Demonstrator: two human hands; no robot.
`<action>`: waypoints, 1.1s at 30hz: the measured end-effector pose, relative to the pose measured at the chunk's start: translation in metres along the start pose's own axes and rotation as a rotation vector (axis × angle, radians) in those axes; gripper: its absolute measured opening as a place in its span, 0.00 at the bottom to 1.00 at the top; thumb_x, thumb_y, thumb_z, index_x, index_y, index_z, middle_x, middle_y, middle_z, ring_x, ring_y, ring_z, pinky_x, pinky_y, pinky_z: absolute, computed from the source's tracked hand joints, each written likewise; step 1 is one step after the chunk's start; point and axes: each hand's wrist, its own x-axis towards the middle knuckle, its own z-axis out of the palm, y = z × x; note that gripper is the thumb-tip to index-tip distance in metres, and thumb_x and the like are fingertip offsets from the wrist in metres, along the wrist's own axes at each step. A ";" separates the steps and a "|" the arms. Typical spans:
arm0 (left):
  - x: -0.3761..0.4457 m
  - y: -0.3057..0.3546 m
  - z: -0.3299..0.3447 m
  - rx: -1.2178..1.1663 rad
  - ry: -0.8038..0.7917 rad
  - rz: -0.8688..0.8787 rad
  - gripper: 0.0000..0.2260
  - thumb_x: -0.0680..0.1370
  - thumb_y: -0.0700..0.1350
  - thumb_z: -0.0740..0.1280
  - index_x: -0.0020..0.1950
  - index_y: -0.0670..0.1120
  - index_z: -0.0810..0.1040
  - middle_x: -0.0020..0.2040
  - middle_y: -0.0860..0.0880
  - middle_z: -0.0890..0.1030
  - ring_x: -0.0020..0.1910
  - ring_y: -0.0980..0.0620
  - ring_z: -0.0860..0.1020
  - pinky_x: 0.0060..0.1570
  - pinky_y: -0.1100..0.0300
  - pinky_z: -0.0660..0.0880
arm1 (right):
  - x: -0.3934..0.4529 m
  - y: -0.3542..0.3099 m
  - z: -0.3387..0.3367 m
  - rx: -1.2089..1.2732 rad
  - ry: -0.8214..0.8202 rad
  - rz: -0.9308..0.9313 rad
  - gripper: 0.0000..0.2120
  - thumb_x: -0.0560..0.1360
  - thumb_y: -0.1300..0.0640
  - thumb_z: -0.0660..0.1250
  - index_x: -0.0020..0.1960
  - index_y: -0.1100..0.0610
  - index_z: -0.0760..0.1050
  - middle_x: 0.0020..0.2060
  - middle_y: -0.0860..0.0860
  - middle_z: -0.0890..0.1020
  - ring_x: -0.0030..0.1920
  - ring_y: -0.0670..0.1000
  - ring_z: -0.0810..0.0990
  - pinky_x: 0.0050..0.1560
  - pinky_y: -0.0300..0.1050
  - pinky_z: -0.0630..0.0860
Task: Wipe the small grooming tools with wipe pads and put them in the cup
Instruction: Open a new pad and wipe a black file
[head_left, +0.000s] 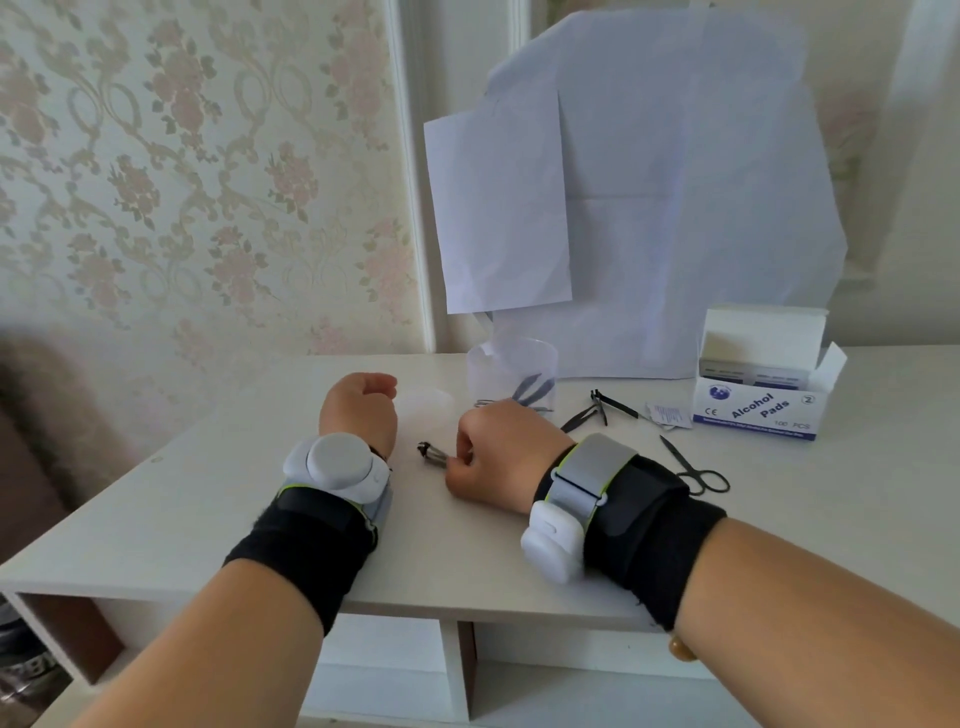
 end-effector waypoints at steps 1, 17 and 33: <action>-0.003 0.001 0.000 0.019 0.011 0.019 0.18 0.75 0.31 0.55 0.54 0.45 0.80 0.54 0.47 0.82 0.51 0.48 0.78 0.48 0.60 0.72 | -0.001 0.002 -0.002 -0.011 0.011 0.004 0.14 0.75 0.54 0.62 0.45 0.64 0.80 0.41 0.59 0.83 0.44 0.58 0.80 0.43 0.46 0.77; -0.047 0.024 0.014 -0.343 -0.332 0.225 0.08 0.80 0.43 0.66 0.45 0.50 0.84 0.40 0.44 0.85 0.44 0.45 0.84 0.48 0.52 0.81 | -0.005 0.011 -0.012 0.358 0.428 -0.016 0.10 0.77 0.54 0.67 0.46 0.60 0.81 0.40 0.53 0.83 0.40 0.51 0.79 0.45 0.48 0.76; -0.050 0.027 0.012 -0.377 -0.453 0.130 0.09 0.80 0.45 0.65 0.54 0.45 0.83 0.45 0.46 0.85 0.37 0.51 0.84 0.26 0.66 0.66 | -0.007 0.015 -0.020 0.112 0.507 -0.068 0.04 0.74 0.59 0.65 0.47 0.58 0.78 0.41 0.45 0.70 0.43 0.54 0.77 0.39 0.42 0.66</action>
